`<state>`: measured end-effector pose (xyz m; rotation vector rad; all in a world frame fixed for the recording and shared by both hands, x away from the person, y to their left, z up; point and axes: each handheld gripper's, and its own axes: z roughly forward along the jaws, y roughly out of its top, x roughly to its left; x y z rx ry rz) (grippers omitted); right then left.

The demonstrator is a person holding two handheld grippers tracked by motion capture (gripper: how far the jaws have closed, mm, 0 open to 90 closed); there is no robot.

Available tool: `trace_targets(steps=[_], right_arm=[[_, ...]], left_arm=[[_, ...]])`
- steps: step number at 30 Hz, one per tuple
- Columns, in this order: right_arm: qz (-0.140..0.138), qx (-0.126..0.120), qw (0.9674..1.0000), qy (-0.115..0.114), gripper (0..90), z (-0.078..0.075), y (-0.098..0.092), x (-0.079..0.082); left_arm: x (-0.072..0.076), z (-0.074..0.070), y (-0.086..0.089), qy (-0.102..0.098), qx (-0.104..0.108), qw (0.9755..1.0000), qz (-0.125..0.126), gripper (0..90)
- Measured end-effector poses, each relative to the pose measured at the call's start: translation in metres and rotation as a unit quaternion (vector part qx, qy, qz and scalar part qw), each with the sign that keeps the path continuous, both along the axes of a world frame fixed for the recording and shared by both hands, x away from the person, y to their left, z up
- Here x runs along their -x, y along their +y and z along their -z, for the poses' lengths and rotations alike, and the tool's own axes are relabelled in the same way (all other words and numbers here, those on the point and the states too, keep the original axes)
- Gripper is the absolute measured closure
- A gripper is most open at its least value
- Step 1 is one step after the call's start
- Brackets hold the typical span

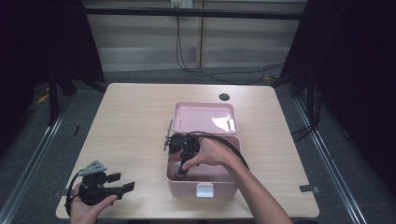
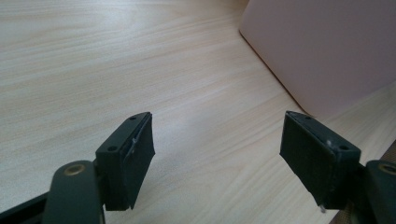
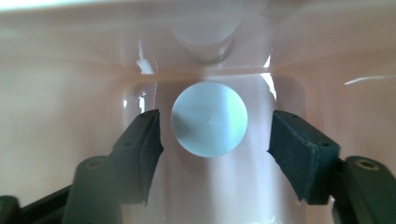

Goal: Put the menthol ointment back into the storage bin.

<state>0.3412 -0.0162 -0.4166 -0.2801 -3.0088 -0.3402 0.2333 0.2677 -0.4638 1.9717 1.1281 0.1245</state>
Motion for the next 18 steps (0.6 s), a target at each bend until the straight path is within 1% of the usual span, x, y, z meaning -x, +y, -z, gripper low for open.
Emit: trace_targets(steps=[4, 5, 7, 11, 12, 15, 17, 18], right_arm=[[0.005, -0.003, 1.0, 0.001, 31.0, -0.004, -0.003, 0.001], [0.008, -0.009, 0.9999, -0.001, 30.5, -0.007, -0.006, 0.002], [0.005, -0.01, 0.9999, -0.002, 30.2, -0.009, -0.008, 0.002], [0.009, -0.011, 0.9999, -0.003, 29.6, -0.013, -0.011, 0.004], [0.01, -0.009, 0.9999, -0.004, 29.3, -0.014, -0.013, 0.005], [0.013, -0.015, 0.9998, -0.006, 28.2, -0.018, -0.019, 0.006], [0.016, -0.015, 0.9997, -0.012, 27.2, -0.021, -0.023, 0.006], [0.018, -0.019, 0.9996, -0.013, 27.2, -0.022, -0.025, 0.006]], left_arm=[[0.0, 0.0, 0.0, 0.001, 0.0, 1.0, 0.0, 25.8], [0.0, 0.0, 0.0, 0.0, -0.001, 1.0, 0.0, 25.8], [0.0, 0.0, 0.0, 0.001, 0.0, 1.0, 0.0, 25.8], [0.0, 0.0, 0.0, 0.0, -0.001, 1.0, 0.0, 25.8], [0.0, 0.0, 0.0, 0.001, -0.001, 1.0, 0.0, 25.8], [0.0, 0.001, 0.0, 0.002, 0.001, 1.0, 0.0, 25.8], [0.0, 0.0, 0.0, 0.001, -0.001, 1.0, 0.002, 25.8], [0.0, 0.0, 0.0, 0.002, -0.001, 1.0, 0.001, 25.8]])
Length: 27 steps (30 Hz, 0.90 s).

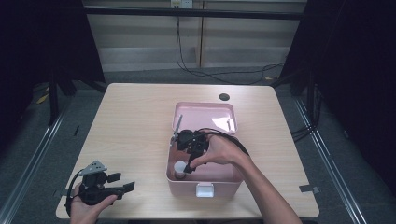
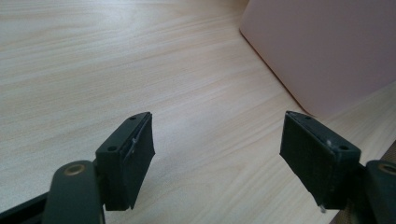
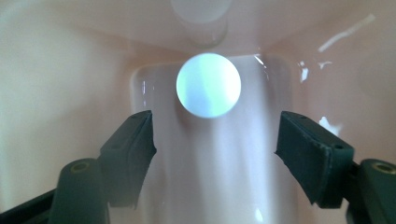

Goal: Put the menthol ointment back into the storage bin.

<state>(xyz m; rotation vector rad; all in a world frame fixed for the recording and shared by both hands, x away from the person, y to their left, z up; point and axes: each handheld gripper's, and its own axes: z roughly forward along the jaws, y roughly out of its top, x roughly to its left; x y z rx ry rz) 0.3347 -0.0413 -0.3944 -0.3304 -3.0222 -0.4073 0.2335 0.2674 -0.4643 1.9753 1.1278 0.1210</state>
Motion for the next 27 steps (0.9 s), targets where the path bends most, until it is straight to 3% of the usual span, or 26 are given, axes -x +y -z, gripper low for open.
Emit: trace_targets(steps=[5, 11, 27], right_arm=[[0.009, -0.02, 0.9997, -0.009, 26.6, -0.009, -0.014, 0.002], [0.026, -0.025, 0.9992, -0.016, 27.8, -0.016, -0.028, 0.006], [0.084, -0.068, 0.9933, -0.042, 27.8, -0.03, -0.065, 0.018]], left_arm=[[0.0, 0.0, 0.0, 0.002, 0.002, 1.0, -0.002, 25.8], [0.0, 0.0, -0.001, 0.002, 0.001, 1.0, -0.003, 25.8], [0.0, 0.001, 0.0, 0.001, -0.001, 1.0, -0.002, 25.8]])
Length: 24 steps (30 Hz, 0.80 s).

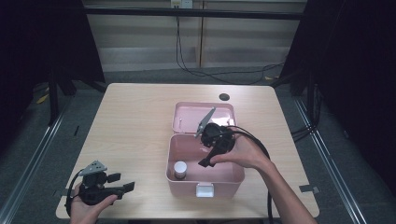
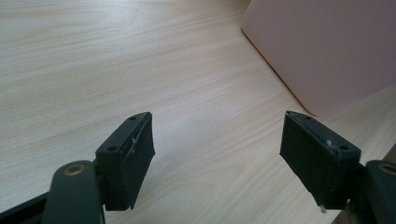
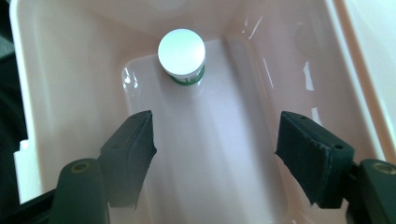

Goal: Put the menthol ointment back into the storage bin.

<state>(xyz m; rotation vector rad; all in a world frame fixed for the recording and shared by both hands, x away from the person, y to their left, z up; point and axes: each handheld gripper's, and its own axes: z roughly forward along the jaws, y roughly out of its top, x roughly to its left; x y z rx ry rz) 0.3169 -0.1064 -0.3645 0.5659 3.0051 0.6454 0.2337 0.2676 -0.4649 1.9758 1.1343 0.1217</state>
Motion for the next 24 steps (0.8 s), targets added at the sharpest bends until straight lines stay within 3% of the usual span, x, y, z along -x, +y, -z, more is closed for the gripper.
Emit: trace_targets(steps=[5, 8, 11, 12, 13, 14, 15, 17, 18, 19, 20, 22, 24], right_arm=[[0.028, -0.021, 0.9992, -0.017, 27.8, -0.005, -0.016, 0.007], [0.063, -0.055, 0.9959, -0.034, 27.8, -0.008, -0.034, 0.008], [0.079, -0.067, 0.9937, -0.044, 27.9, -0.009, -0.043, 0.01], [0.095, -0.086, 0.9903, -0.054, 27.8, -0.01, -0.054, 0.013], [0.104, -0.094, 0.9883, -0.061, 27.8, -0.011, -0.059, 0.014], [0.104, -0.094, 0.9883, -0.061, 27.8, -0.011, -0.059, 0.014], [0.115, -0.1, 0.9854, -0.076, 27.7, -0.01, -0.069, 0.018], [0.135, -0.117, 0.9804, -0.083, 27.1, -0.012, -0.078, 0.023], [0.135, -0.117, 0.9804, -0.083, 27.1, -0.012, -0.078, 0.023], [0.138, -0.126, 0.9784, -0.088, 27.1, -0.012, -0.083, 0.025], [0.154, -0.138, 0.9733, -0.099, 26.0, -0.013, -0.092, 0.031], [0.171, -0.155, 0.9672, -0.106, 24.8, -0.012, -0.1, 0.036], [0.179, -0.167, 0.9631, -0.112, 23.0, -0.01, -0.107, 0.043]], left_arm=[[0.0, 0.0, -0.001, 0.001, 0.001, 1.0, -0.001, 25.8], [0.0, 0.0, -0.001, 0.0, 0.001, 1.0, -0.003, 25.8], [0.0, 0.0, 0.0, 0.001, -0.001, 1.0, -0.001, 25.8], [0.0, 0.0, 0.0, 0.0, 0.0, 1.0, -0.003, 25.8], [0.0, 0.0, 0.0, 0.0, 0.0, 1.0, -0.003, 25.8], [0.0, 0.0, 0.0, 0.0, 0.001, 1.0, -0.002, 25.8], [0.0, 0.0, -0.001, 0.0, 0.001, 1.0, -0.003, 25.8], [0.0, 0.0, -0.001, 0.001, 0.0, 1.0, -0.002, 25.8], [0.0, 0.0, -0.001, 0.001, 0.0, 1.0, -0.002, 25.8], [0.0, 0.0, -0.001, 0.0, 0.0, 1.0, -0.003, 25.8], [0.0, 0.0, 0.0, 0.001, 0.001, 1.0, -0.004, 25.8], [0.0, 0.0, 0.0, 0.001, -0.001, 1.0, -0.003, 25.8], [0.0, 0.0, 0.0, 0.002, 0.001, 1.0, -0.004, 25.8]])
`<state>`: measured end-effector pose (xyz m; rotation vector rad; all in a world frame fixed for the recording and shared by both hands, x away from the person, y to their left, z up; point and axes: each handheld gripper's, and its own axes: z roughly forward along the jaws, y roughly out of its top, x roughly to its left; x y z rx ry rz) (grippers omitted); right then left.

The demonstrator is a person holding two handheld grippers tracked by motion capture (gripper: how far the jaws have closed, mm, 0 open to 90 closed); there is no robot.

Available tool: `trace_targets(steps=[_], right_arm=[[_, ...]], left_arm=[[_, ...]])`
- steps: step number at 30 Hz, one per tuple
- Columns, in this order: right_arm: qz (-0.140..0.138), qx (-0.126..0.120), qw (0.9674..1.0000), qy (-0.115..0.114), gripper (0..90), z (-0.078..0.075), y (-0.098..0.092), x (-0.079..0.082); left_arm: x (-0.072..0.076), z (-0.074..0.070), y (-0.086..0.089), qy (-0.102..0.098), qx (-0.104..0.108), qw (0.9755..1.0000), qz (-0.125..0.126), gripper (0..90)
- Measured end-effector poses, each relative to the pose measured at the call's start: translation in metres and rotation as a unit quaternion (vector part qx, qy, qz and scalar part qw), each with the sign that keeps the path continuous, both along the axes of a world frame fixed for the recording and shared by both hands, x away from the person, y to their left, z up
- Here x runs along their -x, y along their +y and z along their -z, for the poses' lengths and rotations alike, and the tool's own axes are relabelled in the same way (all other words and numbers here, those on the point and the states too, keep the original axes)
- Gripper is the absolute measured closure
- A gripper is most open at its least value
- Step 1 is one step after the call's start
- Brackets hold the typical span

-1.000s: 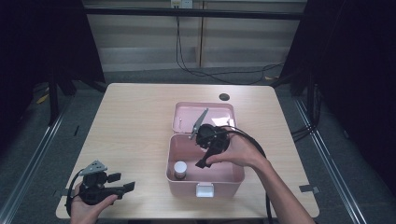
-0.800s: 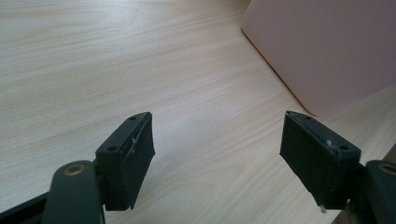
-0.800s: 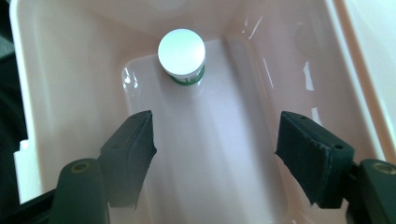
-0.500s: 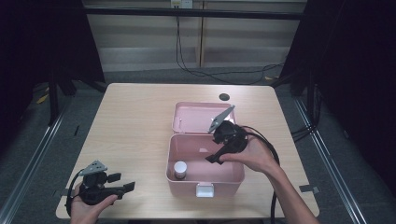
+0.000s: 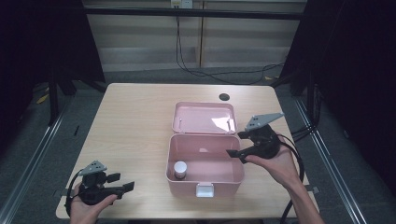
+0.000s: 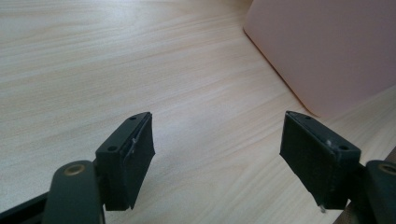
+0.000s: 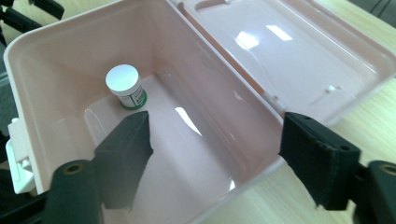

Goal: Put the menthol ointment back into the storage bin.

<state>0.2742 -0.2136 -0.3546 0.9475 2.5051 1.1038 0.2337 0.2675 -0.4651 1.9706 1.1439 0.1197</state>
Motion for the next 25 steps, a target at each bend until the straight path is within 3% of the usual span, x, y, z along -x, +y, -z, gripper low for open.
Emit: trace_targets(steps=[2, 3, 8, 9, 13, 16, 20, 23, 25], right_arm=[[0.001, -0.012, 0.9999, 0.0, 23.1, 0.002, -0.004, 0.002], [0.021, -0.014, 0.9996, -0.01, 23.1, 0.006, -0.011, 0.009], [0.062, -0.04, 0.9969, -0.028, 22.0, 0.012, -0.031, 0.023], [0.081, -0.056, 0.9946, -0.034, 20.0, 0.014, -0.042, 0.03], [0.11, -0.065, 0.9908, -0.044, 19.3, 0.019, -0.056, 0.04], [0.153, -0.079, 0.9833, -0.058, 19.2, 0.03, -0.073, 0.049], [0.17, -0.078, 0.9808, -0.055, 19.7, 0.044, -0.081, 0.05], [0.194, -0.082, 0.976, -0.054, 20.9, 0.062, -0.089, 0.053], [0.203, -0.078, 0.9749, -0.049, 20.8, 0.07, -0.093, 0.053]], left_arm=[[0.0, 0.0, 0.0, 0.0, -0.002, 1.0, 0.002, 26.0], [0.0, 0.0, 0.0, -0.001, -0.004, 1.0, 0.003, 26.0], [0.001, 0.0, 0.001, -0.001, -0.001, 1.0, -0.002, 26.0], [0.0, 0.0, 0.001, -0.002, -0.002, 1.0, -0.002, 26.0], [0.0, 0.0, 0.0, 0.0, -0.003, 1.0, -0.001, 26.0], [0.0, 0.0, 0.0, 0.0, -0.005, 1.0, -0.002, 26.0], [0.0, 0.0, 0.0, 0.0, -0.005, 1.0, -0.003, 26.0], [0.0, 0.001, 0.0, 0.001, -0.002, 1.0, -0.003, 26.0], [0.0, 0.001, 0.0, 0.001, -0.002, 1.0, -0.004, 26.0]])
